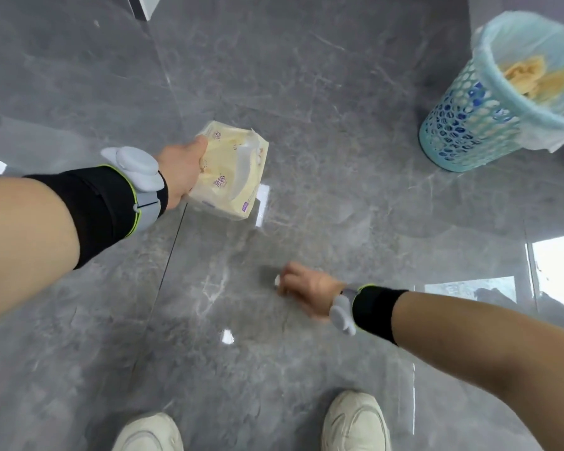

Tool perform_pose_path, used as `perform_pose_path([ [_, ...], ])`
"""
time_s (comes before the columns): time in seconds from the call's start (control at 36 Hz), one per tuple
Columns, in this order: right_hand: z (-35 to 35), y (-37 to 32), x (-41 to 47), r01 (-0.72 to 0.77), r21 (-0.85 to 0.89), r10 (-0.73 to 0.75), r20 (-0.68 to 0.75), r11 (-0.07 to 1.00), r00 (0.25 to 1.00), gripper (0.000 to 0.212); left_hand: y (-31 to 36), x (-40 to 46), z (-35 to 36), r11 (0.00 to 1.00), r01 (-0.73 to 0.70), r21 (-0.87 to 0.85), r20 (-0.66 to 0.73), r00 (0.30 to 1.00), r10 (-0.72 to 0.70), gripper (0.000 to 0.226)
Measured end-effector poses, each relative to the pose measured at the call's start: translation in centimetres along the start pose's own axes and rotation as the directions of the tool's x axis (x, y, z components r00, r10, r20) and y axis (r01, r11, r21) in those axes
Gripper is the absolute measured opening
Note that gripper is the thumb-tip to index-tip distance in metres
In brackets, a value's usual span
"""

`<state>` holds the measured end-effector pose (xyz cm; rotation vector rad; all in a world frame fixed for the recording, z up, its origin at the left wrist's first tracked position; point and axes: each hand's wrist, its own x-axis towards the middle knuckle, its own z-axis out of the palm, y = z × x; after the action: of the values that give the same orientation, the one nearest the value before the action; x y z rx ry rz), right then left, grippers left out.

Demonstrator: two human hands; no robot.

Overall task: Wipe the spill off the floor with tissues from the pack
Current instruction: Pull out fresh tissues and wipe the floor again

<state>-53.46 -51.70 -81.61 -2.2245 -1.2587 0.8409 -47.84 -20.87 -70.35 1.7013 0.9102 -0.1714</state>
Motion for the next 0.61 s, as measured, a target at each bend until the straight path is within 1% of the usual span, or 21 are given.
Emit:
perform_pose_path([
  [0.03,-1.1,1.0,0.2,-0.065,0.003,0.065,-0.087,0.998,0.994,0.018,0.0,0.0,0.1,1.000,-0.001,0.004,-0.005,1.000,0.001,0.049],
  [0.06,-2.2,2.2,0.3,-0.135,0.004,0.133,-0.201,0.991,0.970,0.018,-0.1,0.1,0.1,1.000,-0.004,0.008,-0.010,1.000,0.004,0.049],
  [0.11,-4.4,4.5,0.2,-0.309,0.022,0.291,-0.409,0.951,0.865,0.019,-0.3,0.5,0.3,1.000,-0.011,0.011,-0.027,1.000,0.011,0.047],
  [0.14,-5.4,5.5,0.1,-0.388,0.048,0.364,-0.467,0.920,0.806,0.019,-0.5,0.7,0.5,1.000,-0.014,0.012,-0.039,0.999,0.014,0.047],
  [0.17,-6.0,6.2,-0.1,-0.445,0.077,0.422,-0.495,0.892,0.759,0.019,-0.6,1.0,0.6,1.000,-0.018,0.018,-0.051,0.998,0.019,0.048],
  [0.22,-6.2,6.5,-0.3,-0.504,0.114,0.482,-0.529,0.856,0.699,0.021,-0.7,1.4,0.9,0.998,-0.028,0.048,-0.072,0.997,0.032,0.048],
  [0.25,-5.8,6.1,-0.5,-0.521,0.128,0.497,-0.553,0.844,0.669,0.020,-0.7,1.6,1.4,0.997,-0.034,0.074,-0.075,0.996,0.040,0.047],
  [0.31,-4.0,4.2,-0.4,-0.505,0.156,0.490,-0.588,0.849,0.643,0.016,-0.8,2.0,1.6,0.992,-0.046,0.117,-0.088,0.994,0.056,0.045],
  [0.33,-2.8,3.0,-0.5,-0.468,0.164,0.468,-0.585,0.868,0.663,0.015,-0.8,2.1,1.7,0.992,-0.046,0.121,-0.091,0.994,0.058,0.044],
  [0.39,-0.2,0.6,-0.9,-0.357,0.156,0.383,-0.532,0.921,0.755,0.014,-0.6,2.4,2.0,0.992,-0.047,0.115,-0.086,0.995,0.058,0.043],
  [0.44,2.7,-1.9,-1.5,-0.237,0.151,0.279,-0.406,0.960,0.870,0.015,-0.4,2.5,2.3,0.987,-0.052,0.149,-0.080,0.995,0.064,0.046],
  [0.47,3.9,-3.1,-1.8,-0.183,0.153,0.225,-0.333,0.971,0.916,0.015,-0.3,2.5,2.4,0.985,-0.057,0.163,-0.079,0.994,0.071,0.047],
  [0.53,5.2,-4.3,-2.1,-0.116,0.157,0.151,-0.231,0.981,0.961,0.018,0.0,2.8,2.5,0.986,-0.054,0.160,-0.077,0.995,0.067,0.048],
  [0.61,4.1,-3.5,-1.8,-0.037,0.117,0.050,-0.114,0.992,0.992,0.021,-0.3,3.0,2.6,0.989,-0.057,0.139,-0.066,0.996,0.066,0.053],
])
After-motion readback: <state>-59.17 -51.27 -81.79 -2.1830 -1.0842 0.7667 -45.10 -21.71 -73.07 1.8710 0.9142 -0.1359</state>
